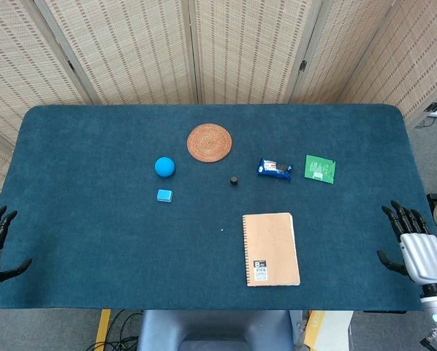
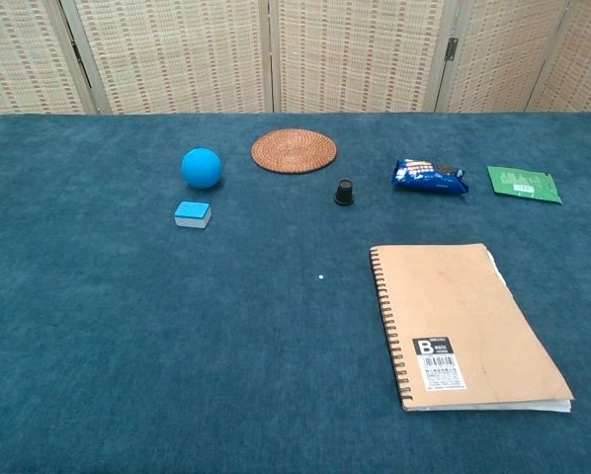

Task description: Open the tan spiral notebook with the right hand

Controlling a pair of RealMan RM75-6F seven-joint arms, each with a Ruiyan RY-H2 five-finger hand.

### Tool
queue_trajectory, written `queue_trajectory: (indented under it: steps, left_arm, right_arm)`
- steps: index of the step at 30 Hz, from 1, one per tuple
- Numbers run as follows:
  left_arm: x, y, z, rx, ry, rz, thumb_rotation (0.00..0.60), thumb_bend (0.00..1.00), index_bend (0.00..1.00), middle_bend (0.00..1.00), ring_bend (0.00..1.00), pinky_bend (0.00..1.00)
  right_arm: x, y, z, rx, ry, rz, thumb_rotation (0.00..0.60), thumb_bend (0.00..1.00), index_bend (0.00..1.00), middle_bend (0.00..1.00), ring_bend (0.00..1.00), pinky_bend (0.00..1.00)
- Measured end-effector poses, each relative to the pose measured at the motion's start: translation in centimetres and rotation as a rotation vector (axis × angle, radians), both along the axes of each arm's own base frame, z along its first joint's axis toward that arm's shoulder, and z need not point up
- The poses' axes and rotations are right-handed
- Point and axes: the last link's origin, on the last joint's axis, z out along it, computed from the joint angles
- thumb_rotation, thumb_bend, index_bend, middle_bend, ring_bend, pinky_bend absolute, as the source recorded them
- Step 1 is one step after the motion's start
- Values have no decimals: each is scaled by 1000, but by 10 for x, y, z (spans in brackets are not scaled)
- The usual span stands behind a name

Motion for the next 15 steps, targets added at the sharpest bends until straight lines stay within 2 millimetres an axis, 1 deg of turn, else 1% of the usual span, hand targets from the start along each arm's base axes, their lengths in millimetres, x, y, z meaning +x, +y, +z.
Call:
queue_trajectory:
  steps: [9,12,15]
  left_arm:
    - [2,1,-3,-3,-3,-9,600,206,99,4,24,180]
    - [2,1,-4,-8,-1,-4,600,206,99,4,24,180]
    - [1,0,-1,0,-10,-3,600,206,99,4,24,180]
  right_arm:
    - [2,-3,-11,53,0,29,600,357,0,0,0,0]
    - [5,-4,-19,72,-13,73,600,361,0,0,0,0]
    - [6,-5,-32,102,-7,105,600,363,0,0,0,0]
